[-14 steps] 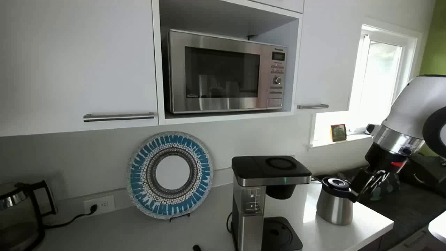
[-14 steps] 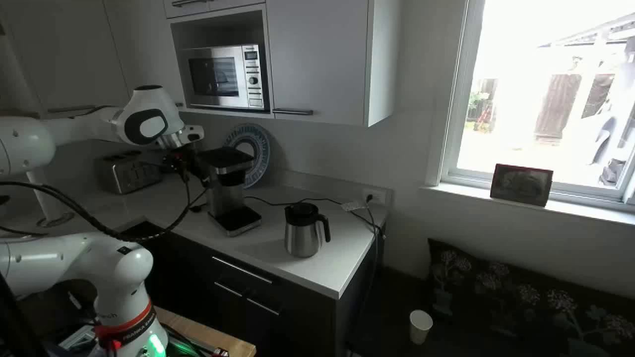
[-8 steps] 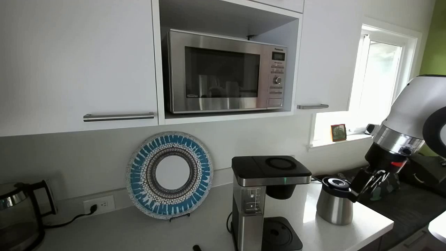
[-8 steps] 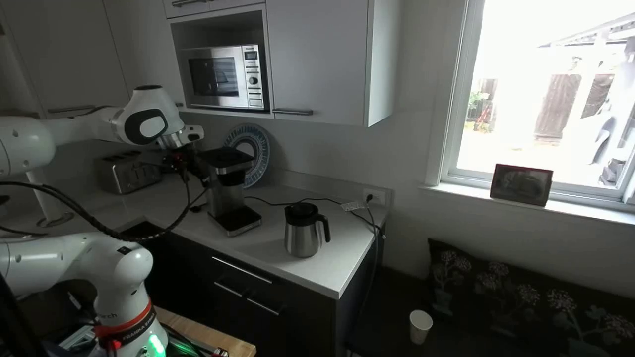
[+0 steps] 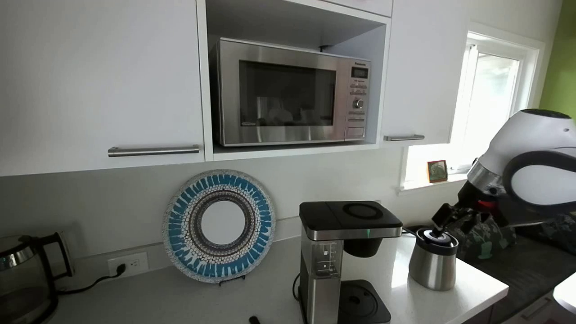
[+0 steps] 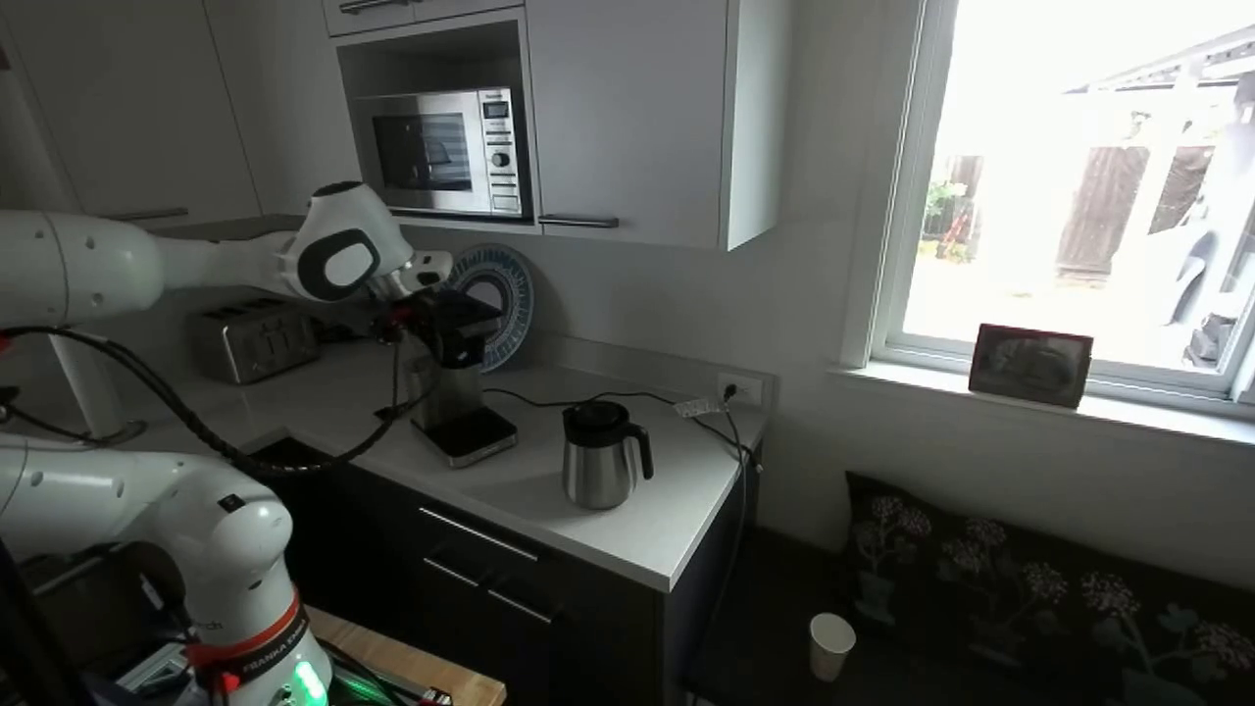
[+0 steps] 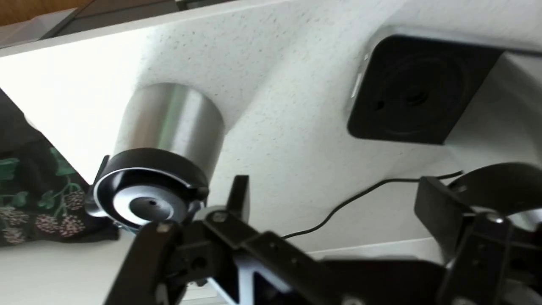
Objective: Turn the kettle to the right
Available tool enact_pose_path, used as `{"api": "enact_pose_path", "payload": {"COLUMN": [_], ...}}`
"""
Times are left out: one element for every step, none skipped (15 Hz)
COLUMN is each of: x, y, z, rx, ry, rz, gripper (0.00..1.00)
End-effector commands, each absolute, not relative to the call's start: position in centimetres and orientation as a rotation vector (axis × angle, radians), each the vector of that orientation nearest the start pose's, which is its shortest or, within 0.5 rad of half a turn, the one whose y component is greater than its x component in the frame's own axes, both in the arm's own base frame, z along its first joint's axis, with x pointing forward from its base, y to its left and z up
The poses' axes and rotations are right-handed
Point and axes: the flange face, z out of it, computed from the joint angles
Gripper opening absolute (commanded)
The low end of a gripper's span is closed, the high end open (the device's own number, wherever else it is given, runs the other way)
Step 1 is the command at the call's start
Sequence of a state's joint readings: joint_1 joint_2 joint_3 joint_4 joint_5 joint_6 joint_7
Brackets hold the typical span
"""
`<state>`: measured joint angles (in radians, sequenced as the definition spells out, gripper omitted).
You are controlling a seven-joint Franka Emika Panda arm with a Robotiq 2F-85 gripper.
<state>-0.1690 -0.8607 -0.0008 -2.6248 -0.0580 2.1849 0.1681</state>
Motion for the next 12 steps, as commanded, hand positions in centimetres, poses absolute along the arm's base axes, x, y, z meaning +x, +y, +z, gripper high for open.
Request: {"api": "enact_pose_path", "payload": {"x": [36.1, 36.6, 37.0, 37.3, 37.6, 37.8, 38.1, 38.2, 37.2, 37.4, 37.7, 37.9], "y": [-12.2, -14.3, -15.9, -17.7, -19.1, -20.5, -21.5, -22.1, -20.8, -21.6, -22.0, -22.1], "z": [53.4, 53.3, 53.2, 53.2, 53.1, 52.9, 52.6, 52.0, 52.9, 52.6, 52.2, 52.0], "rx": [-3.082, -3.073, -3.062, -3.046, -3.028, -3.002, -2.946, -2.912, -2.959, -2.936, -2.925, -2.918], "ry": [0.794, 0.881, 0.966, 1.056, 1.145, 1.235, 1.321, 1.41, 1.267, 1.33, 1.359, 1.373], "rz": [-0.71, -0.725, -0.744, -0.749, -0.753, -0.749, -0.751, -0.751, -0.751, -0.743, -0.735, -0.731], "gripper": [1.0, 1.0, 1.0, 1.0, 1.0, 1.0, 1.0, 1.0, 1.0, 1.0, 1.0, 1.0]}}
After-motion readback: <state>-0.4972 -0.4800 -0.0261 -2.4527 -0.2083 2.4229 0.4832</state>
